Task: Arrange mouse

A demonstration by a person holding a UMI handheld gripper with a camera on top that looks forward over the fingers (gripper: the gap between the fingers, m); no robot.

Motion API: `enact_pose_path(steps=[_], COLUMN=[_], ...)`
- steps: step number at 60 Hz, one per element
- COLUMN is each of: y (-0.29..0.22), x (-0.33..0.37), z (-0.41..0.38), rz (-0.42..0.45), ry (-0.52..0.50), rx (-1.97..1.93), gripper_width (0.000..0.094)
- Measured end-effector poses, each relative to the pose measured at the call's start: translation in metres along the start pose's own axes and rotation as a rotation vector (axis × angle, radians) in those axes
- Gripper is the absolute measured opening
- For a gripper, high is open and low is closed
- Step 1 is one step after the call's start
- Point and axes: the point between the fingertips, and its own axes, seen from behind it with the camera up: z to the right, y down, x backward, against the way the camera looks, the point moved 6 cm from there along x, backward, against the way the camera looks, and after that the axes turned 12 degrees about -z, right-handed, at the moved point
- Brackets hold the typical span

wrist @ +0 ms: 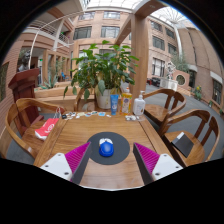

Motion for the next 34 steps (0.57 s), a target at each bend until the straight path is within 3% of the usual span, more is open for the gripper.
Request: enact_pose_path(steps=[15, 34], y=[0.031, 0.042], x=[0.069, 0.097], z=[-0.001, -0.004], rz=[0.005, 0.004], ry=[0.000, -0.032], rx=[0.011, 0.025], gripper_width=[0.0856, 0.0858])
